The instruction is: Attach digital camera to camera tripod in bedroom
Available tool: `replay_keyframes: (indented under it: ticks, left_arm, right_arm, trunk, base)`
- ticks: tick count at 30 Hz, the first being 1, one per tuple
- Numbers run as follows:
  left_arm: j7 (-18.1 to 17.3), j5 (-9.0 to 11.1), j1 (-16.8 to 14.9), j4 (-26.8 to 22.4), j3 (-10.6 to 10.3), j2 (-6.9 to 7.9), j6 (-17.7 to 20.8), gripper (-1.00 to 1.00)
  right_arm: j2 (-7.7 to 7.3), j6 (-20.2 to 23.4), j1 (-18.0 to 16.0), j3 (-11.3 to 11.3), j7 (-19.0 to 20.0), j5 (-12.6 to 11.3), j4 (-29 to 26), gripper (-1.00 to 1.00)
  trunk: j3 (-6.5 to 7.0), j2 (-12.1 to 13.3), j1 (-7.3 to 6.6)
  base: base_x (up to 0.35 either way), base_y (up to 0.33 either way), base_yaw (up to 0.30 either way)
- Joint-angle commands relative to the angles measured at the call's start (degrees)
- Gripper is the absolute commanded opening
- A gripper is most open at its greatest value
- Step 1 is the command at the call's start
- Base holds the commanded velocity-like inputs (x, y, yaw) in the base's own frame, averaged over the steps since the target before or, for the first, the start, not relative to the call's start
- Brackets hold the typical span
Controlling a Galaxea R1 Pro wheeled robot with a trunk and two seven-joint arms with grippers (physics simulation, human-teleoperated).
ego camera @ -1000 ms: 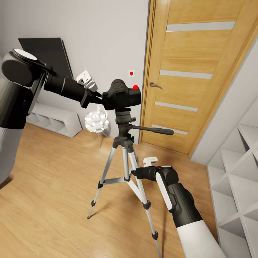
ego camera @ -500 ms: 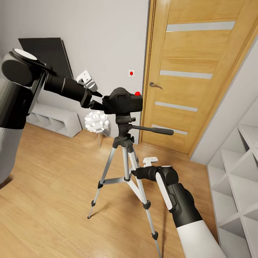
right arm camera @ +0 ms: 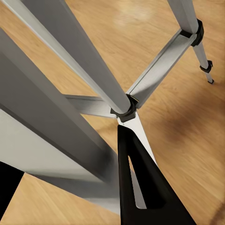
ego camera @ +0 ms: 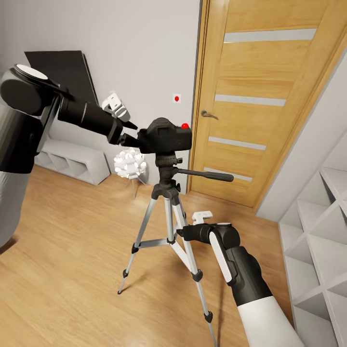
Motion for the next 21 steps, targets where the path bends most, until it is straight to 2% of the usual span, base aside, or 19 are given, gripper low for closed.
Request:
replay_keyframes:
  ticks: [1, 2, 5, 6, 9, 12, 17, 21]
  left_arm:
    - [-0.6, -0.38, -0.09, -0.08, 0.33, 0.03, 0.57, 1.0]
    - [-0.61, -0.1, -0.09, -0.11, 0.91, 0.03, 0.57, 1.0]
    - [-0.58, 1.85, -0.09, -0.02, 6.29, 0.01, 0.54, 1.0]
    - [-0.51, 3.16, -0.09, 0.1, 10.41, -0.02, 0.52, 1.0]
    - [-0.28, 4.86, -0.09, 0.53, 16.49, 0.02, 0.49, 1.0]
    - [-0.04, 5.98, -0.09, 1.76, 21.62, 0.24, 0.38, 1.0]
    - [0.04, 6.51, -0.09, 4.4, 24.05, 1.03, 0.38, 1.0]
    - [0.51, 6.41, -0.09, 9.85, 24.84, 1.65, 0.44, 1.0]
  right_arm:
    - [0.01, 0.09, -0.02, -0.01, -0.13, 4.38, 0.12, -1.0]
    - [0.01, 0.09, -0.03, -0.01, -0.13, 4.38, 0.12, -1.0]
    - [0.01, 0.1, -0.02, -0.01, -0.12, 4.38, 0.12, -1.0]
    - [0.01, 0.1, -0.03, -0.01, -0.12, 4.38, 0.1, -1.0]
    - [0.01, 0.1, -0.03, -0.01, -0.12, 4.38, 0.07, -1.0]
    - [0.01, 0.1, -0.03, -0.01, -0.12, 4.38, 0.04, -1.0]
    - [0.01, 0.1, -0.03, -0.01, -0.12, 4.38, 0.03, -1.0]
    - [0.01, 0.1, -0.03, -0.01, -0.12, 4.38, -0.02, -1.0]
  trunk:
    - [-0.12, -0.1, 0.04]
    - [-0.12, -0.1, 0.04]
    - [-0.12, -0.1, 0.04]
    - [-0.12, -0.1, 0.04]
    - [-0.12, -0.1, 0.04]
    - [-0.12, -0.1, 0.04]
    - [-0.12, -0.1, 0.04]
    - [-0.12, -0.1, 0.04]
  base:
    - [0.0, 0.0, 0.0]
    - [0.0, 0.0, 0.0]
    - [0.0, 0.0, 0.0]
    - [0.0, 0.0, 0.0]
    - [0.0, 0.0, 0.0]
    - [0.0, 0.0, 0.0]
    - [0.0, 0.0, 0.0]
    - [0.0, 0.0, 0.0]
